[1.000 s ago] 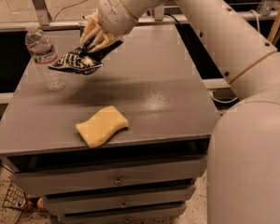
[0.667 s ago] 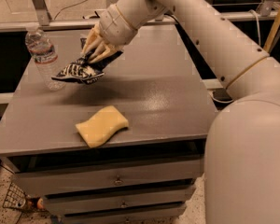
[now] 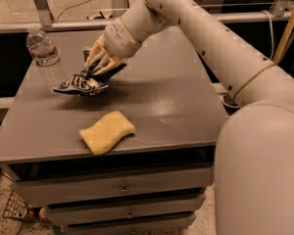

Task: Move blue chip bag near water bottle

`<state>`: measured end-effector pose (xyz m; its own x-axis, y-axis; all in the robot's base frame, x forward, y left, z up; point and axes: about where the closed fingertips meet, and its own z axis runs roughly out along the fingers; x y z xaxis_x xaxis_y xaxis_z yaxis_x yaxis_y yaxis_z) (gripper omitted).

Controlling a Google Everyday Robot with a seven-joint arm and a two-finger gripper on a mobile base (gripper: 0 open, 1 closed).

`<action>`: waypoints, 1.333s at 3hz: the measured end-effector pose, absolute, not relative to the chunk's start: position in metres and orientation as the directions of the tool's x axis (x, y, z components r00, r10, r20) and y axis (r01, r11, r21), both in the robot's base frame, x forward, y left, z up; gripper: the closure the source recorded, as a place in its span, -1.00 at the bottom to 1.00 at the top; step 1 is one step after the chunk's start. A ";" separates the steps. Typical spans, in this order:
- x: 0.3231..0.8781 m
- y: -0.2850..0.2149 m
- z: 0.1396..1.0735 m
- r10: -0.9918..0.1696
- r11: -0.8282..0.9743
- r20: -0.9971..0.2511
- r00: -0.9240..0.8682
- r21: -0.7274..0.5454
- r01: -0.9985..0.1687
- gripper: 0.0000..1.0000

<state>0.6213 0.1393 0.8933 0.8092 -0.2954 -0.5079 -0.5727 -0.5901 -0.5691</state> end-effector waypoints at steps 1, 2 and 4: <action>0.621 0.141 0.892 -0.293 -0.592 -0.509 0.809 -0.568 -0.572 0.52; 0.620 0.144 0.891 -0.290 -0.594 -0.511 0.809 -0.566 -0.571 0.04; 0.620 0.149 0.887 -0.284 -0.598 -0.516 0.808 -0.564 -0.570 -0.98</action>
Offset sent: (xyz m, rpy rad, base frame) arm -0.0003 0.0019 -0.0009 -0.0004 0.0016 0.0026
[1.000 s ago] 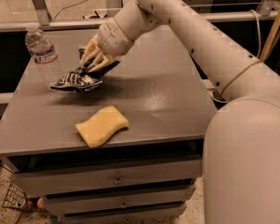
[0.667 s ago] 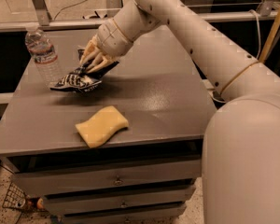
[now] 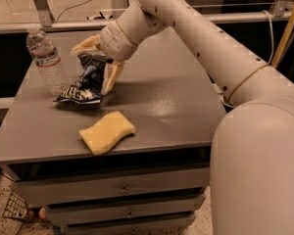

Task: Move blue chip bag near water bottle

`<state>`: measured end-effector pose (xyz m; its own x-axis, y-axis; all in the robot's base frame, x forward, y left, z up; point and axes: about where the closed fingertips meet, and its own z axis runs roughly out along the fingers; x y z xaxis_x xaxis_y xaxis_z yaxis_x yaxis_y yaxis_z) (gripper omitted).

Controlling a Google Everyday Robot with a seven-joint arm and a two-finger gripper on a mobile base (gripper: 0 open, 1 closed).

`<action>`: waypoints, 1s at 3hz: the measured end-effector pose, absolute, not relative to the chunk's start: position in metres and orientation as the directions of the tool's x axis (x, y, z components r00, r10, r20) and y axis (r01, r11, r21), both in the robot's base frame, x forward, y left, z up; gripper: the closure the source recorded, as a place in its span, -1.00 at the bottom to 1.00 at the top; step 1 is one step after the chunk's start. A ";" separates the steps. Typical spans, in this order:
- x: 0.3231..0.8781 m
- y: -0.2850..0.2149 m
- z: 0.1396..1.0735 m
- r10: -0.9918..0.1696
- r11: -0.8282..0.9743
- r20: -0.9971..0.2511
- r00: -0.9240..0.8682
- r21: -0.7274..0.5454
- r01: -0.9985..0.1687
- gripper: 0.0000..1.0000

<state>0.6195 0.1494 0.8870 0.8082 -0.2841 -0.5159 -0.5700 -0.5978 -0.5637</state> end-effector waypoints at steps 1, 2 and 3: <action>0.620 0.150 0.886 -0.286 -0.603 -0.517 0.806 -0.557 -0.571 -1.00; 0.624 0.149 0.883 -0.296 -0.616 -0.520 0.801 -0.537 -0.576 -1.00; 0.639 0.106 0.892 -0.385 -0.602 -0.503 0.773 -0.498 -0.624 -1.00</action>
Offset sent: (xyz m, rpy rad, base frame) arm 0.0105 -0.0074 -0.0019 -0.0572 0.0236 -0.0011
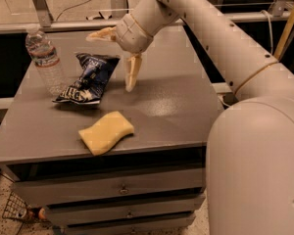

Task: Move blue chip bag near water bottle

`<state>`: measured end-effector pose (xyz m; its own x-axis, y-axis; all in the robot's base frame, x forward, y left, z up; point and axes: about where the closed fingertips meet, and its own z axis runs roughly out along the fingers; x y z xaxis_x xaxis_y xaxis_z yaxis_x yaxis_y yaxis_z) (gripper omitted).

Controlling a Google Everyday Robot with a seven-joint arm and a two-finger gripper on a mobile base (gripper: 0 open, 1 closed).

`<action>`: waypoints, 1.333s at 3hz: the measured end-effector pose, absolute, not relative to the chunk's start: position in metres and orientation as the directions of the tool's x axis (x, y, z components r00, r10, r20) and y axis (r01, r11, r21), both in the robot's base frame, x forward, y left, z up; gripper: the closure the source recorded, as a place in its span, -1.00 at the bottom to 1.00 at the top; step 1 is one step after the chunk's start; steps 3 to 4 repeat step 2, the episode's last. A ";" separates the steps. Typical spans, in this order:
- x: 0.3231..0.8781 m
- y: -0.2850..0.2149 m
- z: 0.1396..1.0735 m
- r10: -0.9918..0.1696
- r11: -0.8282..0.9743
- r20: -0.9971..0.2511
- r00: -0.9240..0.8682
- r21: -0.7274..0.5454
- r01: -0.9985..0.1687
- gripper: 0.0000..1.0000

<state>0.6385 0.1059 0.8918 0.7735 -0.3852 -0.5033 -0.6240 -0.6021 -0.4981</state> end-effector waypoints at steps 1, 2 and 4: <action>0.650 0.033 0.911 -0.547 -0.518 -0.454 0.703 -0.476 -0.711 -1.00; 0.650 -0.016 0.908 -0.654 -0.433 -0.446 0.611 -0.441 -0.786 -1.00; 0.650 -0.016 0.908 -0.654 -0.433 -0.446 0.611 -0.441 -0.786 -1.00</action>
Offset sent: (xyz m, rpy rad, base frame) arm 0.0066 -0.1910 0.0159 -0.1631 0.0263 -0.4821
